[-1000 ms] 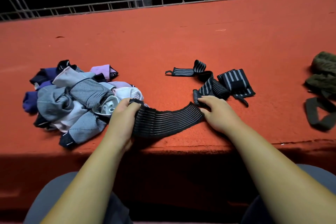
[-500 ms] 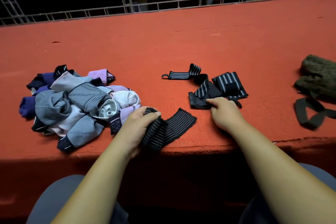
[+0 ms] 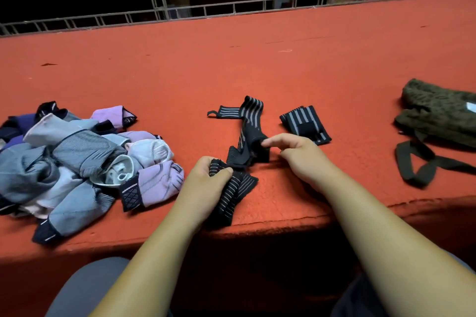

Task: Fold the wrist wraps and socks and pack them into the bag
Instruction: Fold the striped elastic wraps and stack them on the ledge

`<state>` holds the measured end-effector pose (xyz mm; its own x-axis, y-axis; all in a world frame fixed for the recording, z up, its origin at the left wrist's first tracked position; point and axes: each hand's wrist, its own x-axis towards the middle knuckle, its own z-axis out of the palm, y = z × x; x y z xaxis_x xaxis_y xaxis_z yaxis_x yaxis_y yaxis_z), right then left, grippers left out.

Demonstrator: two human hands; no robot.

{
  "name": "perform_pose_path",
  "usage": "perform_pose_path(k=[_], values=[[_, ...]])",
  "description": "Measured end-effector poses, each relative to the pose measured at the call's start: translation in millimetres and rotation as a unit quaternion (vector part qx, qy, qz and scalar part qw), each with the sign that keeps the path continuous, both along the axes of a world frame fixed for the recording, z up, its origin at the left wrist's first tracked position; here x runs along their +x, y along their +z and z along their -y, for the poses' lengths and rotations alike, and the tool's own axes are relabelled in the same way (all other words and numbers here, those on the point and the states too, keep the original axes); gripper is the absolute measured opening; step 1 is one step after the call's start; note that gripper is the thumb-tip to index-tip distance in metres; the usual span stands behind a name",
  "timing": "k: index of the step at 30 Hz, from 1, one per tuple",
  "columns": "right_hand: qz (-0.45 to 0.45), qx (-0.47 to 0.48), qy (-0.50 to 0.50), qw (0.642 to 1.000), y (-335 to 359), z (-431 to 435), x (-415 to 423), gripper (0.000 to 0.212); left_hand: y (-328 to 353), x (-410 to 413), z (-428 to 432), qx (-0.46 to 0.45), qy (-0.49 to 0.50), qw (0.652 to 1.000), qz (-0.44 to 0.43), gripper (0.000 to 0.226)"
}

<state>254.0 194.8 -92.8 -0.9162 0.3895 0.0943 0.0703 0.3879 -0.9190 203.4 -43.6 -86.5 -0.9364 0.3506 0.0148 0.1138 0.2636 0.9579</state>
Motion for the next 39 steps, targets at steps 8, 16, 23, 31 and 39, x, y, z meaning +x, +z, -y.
perform_pose_path(k=[8, 16, 23, 31, 39], values=[[0.005, 0.148, -0.223, 0.963, -14, -37, -4, 0.038, -9, -4, -28, -0.108, -0.028, 0.988, -0.105, 0.030], [0.073, 0.156, -0.138, 0.975, -21, -67, -7, 0.056, -10, -1, -43, -0.285, -0.100, 0.934, -0.191, 0.069], [-0.007, 0.233, -0.038, 0.972, -31, -43, -10, 0.052, -6, -2, -47, -0.310, -0.079, 0.930, -0.181, 0.081], [0.153, 0.168, -0.126, 0.966, -9, -57, -3, 0.074, -9, -3, -46, -0.307, -0.080, 0.927, -0.199, 0.079], [0.010, 0.126, 0.018, 0.992, -21, -40, -6, 0.071, -16, -9, -45, -0.264, -0.054, 0.947, -0.173, 0.069]])
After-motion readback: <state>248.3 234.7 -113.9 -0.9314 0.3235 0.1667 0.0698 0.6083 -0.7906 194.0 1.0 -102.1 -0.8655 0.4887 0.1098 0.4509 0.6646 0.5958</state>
